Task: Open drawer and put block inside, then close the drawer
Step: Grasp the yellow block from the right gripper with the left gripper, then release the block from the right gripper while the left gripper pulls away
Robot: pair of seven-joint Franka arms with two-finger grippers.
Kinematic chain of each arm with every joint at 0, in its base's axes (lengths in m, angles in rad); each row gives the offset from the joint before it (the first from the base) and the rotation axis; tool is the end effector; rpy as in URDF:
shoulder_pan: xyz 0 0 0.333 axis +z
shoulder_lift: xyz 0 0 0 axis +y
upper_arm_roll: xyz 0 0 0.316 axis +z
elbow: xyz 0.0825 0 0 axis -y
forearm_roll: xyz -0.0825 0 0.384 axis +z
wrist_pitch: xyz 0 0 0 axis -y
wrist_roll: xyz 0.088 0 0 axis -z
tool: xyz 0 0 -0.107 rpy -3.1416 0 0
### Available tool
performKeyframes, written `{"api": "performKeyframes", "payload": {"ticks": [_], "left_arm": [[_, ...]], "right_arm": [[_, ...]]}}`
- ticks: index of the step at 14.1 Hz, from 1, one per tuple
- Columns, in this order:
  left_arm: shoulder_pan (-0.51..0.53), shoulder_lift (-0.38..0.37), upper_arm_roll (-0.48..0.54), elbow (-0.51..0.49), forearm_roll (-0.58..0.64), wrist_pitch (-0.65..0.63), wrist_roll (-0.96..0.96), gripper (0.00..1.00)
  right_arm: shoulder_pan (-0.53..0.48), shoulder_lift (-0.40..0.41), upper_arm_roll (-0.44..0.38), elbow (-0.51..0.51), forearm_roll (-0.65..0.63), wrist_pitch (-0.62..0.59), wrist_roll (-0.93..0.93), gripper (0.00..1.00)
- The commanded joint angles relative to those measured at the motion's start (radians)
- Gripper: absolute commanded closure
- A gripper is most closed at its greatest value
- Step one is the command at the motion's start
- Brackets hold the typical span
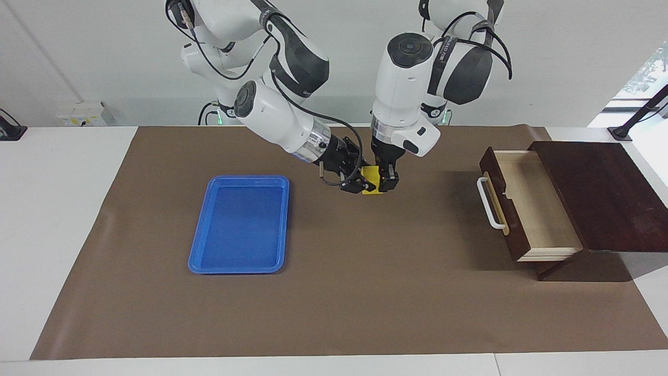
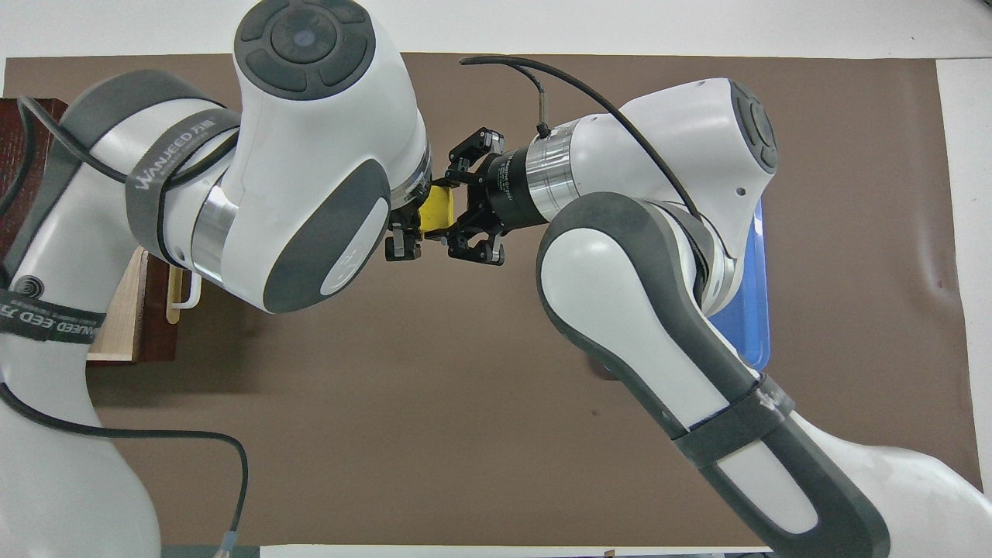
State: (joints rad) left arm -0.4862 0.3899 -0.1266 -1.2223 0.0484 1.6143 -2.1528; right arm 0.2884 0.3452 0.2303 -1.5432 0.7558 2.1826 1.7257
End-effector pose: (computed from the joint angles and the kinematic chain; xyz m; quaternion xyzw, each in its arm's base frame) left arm 0.5615 -0.3679 0.5552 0.7153 0.6988 0.0006 0.0024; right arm 0.5995 0.3461 0.5009 -0.6451 0.6574 0.2698 0.2809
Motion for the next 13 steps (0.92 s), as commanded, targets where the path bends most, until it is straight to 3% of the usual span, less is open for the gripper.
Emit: {"api": "performKeyframes", "payload": {"ticks": [1,8,13], "left_arm": [[-0.025,0.014,0.016,0.035,0.013,-0.011,-0.032,1.00],[-0.025,0.010,0.012,0.026,0.028,-0.001,-0.032,1.00],[-0.011,0.009,0.015,0.021,0.033,-0.013,-0.018,1.00]], "right_arm": [[-0.002,-0.006,0.006,0.005,0.016,0.003,0.043,0.00],[-0.028,-0.005,0.000,0.020,0.011,-0.027,0.046,0.00],[-0.251,-0.015,-0.005,0.077,-0.088,-0.212,-0.052,0.00]]}}
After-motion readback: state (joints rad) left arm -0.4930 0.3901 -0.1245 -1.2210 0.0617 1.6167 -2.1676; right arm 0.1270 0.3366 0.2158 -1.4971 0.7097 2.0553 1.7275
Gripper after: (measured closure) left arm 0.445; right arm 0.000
